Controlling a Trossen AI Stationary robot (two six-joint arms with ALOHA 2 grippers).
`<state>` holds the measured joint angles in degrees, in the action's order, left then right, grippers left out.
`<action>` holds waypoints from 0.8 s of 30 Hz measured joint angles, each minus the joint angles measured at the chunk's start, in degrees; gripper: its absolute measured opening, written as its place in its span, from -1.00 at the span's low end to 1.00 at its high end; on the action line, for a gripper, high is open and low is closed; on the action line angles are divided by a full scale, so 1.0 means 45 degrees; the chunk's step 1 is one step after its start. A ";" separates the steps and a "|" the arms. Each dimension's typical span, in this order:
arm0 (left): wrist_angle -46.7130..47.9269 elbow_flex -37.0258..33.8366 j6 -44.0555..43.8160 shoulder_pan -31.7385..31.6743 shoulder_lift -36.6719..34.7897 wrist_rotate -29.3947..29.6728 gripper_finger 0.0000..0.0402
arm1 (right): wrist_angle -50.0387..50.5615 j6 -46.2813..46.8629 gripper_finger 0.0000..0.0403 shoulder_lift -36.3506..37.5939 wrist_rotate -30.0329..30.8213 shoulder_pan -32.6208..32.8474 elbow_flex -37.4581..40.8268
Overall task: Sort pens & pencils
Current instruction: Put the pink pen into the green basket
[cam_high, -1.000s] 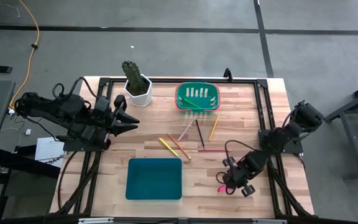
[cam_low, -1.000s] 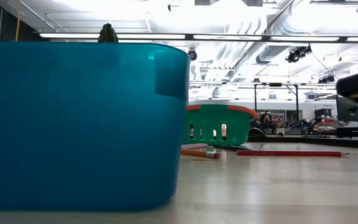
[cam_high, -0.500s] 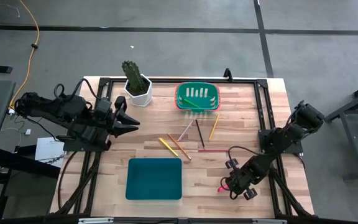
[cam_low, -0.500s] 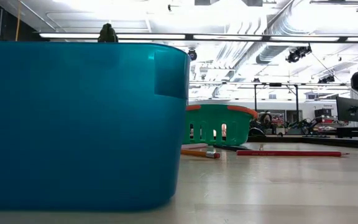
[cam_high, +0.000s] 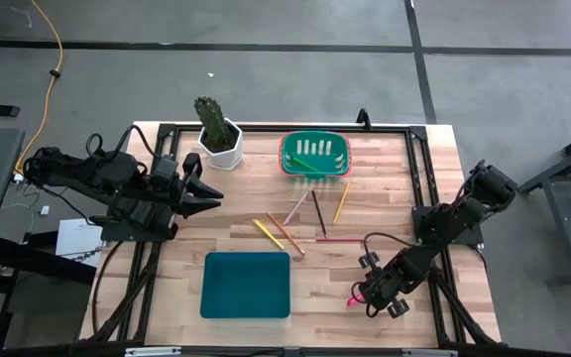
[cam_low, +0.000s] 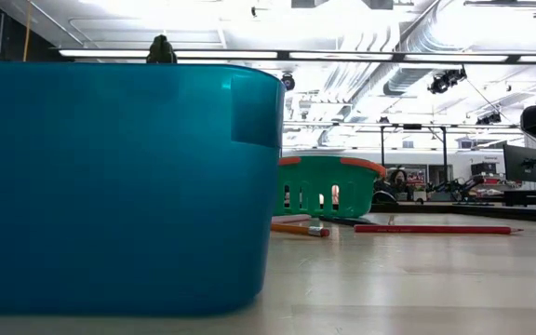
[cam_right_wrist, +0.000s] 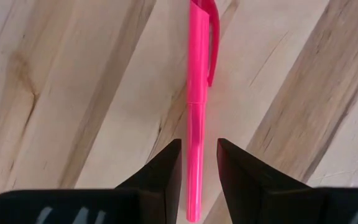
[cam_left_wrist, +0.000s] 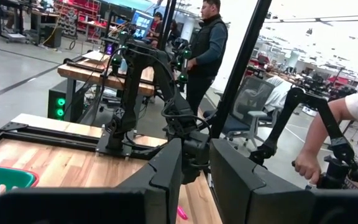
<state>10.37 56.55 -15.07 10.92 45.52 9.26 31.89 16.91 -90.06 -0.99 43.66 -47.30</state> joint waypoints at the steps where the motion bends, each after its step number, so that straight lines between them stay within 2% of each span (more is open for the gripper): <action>1: 0.0004 0.0000 0.0000 -0.0001 0.0000 0.0000 -0.64 | -0.0001 0.0009 -0.55 0.0000 0.0000 0.0000 0.0002; 12: 0.0005 0.0000 -0.0065 -0.0004 0.0000 -0.0049 -0.64 | -0.0157 0.0175 -0.55 -0.0001 -0.0135 0.0139 0.0002; 24: 0.0005 0.0000 -0.0087 -0.0004 0.0000 -0.0121 -0.64 | -0.0575 0.0243 -0.55 -0.0867 -0.0548 0.0083 -0.0022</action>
<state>10.39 56.55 -15.46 10.90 45.52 8.71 29.30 18.00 -93.96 -3.46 44.03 -47.40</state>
